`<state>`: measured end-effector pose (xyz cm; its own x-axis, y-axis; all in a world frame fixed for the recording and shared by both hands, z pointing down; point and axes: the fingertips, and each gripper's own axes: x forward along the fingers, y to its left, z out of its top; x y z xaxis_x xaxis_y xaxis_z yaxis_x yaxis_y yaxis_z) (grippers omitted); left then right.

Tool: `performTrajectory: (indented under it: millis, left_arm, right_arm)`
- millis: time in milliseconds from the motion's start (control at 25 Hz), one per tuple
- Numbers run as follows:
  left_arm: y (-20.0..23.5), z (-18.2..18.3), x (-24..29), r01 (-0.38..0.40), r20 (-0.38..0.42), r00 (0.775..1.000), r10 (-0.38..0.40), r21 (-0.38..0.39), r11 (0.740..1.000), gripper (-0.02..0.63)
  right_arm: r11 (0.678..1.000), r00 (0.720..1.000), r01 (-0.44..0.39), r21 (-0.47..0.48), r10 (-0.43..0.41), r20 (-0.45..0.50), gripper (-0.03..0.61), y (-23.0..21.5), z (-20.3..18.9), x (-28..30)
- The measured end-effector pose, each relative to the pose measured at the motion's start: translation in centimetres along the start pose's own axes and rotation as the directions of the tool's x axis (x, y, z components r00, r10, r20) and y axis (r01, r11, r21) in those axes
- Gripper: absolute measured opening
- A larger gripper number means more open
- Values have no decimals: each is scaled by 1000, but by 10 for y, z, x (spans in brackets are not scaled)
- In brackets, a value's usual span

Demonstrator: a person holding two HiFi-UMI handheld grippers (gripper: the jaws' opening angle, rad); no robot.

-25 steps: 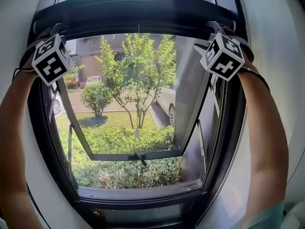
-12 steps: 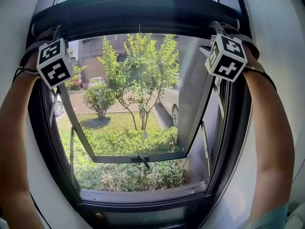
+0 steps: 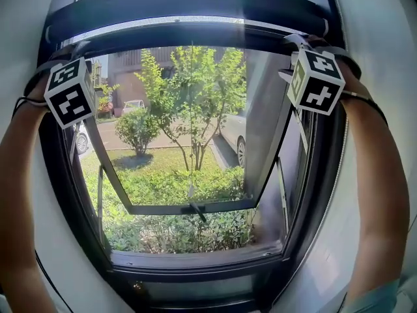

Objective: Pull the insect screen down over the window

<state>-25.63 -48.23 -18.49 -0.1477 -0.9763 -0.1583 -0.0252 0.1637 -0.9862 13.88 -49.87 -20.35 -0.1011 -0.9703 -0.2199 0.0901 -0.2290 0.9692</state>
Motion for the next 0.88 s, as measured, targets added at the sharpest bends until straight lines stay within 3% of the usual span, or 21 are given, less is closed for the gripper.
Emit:
performTrajectory:
  millis: [360,880]
  left_arm:
    - [-59,-7,-18,128,-16,992,-128,-9,992,418]
    - [-187,-15,-47,305,-17,952,-304,52,951,418]
  right_arm:
    - [993,993,-120,-19,121,8,242,56,9,-18]
    - [954,953,-299,-26,300,47,229,178,22,-47]
